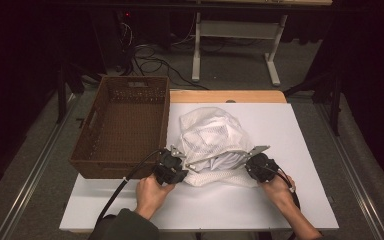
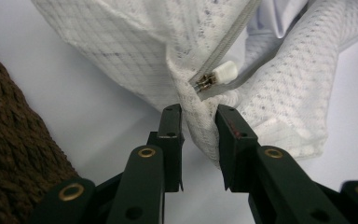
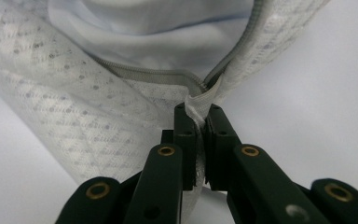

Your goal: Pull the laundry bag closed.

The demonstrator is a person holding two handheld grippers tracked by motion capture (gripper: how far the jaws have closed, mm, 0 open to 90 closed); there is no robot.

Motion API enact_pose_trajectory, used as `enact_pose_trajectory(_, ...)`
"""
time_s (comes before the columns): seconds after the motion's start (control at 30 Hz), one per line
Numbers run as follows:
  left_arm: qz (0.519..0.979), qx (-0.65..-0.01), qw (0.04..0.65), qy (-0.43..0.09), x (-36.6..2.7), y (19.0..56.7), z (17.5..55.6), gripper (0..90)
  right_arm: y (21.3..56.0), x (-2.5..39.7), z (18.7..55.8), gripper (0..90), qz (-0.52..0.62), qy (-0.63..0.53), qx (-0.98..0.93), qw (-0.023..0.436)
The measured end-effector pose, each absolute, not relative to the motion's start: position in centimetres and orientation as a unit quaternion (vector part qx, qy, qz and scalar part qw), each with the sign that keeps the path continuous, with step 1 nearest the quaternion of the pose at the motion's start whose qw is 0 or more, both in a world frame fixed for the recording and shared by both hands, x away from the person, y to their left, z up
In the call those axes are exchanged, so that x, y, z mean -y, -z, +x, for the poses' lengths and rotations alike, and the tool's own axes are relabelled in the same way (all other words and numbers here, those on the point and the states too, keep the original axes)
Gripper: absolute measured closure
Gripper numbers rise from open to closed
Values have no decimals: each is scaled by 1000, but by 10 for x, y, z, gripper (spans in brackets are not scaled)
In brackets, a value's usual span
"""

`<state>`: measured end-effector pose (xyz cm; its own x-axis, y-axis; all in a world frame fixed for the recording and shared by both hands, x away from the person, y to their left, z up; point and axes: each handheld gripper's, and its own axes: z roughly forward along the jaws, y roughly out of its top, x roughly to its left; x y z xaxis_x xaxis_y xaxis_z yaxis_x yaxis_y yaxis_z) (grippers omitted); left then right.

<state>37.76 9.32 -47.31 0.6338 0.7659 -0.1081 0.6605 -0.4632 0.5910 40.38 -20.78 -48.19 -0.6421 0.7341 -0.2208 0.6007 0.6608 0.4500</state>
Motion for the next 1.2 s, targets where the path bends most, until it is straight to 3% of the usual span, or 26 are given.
enact_pose_trajectory(0.57,837,-431,331,-69,-96,465,382,679,486,209,403,861,363,-147,-895,212)
enact_pose_trajectory(0.87,843,-418,334,-56,-94,472,387,849,486,211,403,849,368,-152,-894,205)
enact_pose_trajectory(1.2,846,-413,335,-43,-89,481,386,858,477,216,396,692,386,-187,-882,193)
